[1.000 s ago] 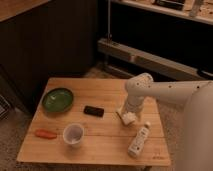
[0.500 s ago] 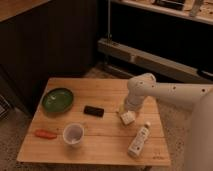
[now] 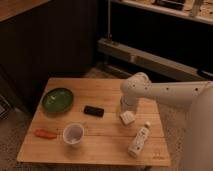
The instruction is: Place the white sponge in the ceramic cup
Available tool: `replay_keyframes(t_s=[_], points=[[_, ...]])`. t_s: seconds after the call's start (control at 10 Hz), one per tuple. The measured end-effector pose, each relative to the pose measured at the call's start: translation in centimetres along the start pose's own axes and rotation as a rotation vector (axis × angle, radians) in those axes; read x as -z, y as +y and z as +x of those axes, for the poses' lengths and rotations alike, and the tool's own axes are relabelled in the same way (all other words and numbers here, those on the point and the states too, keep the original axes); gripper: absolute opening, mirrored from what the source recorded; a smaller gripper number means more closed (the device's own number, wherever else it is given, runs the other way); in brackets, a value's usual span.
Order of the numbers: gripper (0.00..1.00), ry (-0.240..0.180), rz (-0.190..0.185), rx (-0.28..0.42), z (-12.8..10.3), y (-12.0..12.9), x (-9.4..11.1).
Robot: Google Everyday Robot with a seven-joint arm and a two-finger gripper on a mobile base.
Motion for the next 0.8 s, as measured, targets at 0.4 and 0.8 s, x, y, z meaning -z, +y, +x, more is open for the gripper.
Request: replay_keyframes(t_s=[0.4, 0.8], points=[[0.65, -0.031, -0.11, 0.078, -1.7, -1.0, 0.5], [0.65, 0.005, -0.197, 0.152, -3.5, -0.3, -0.5]])
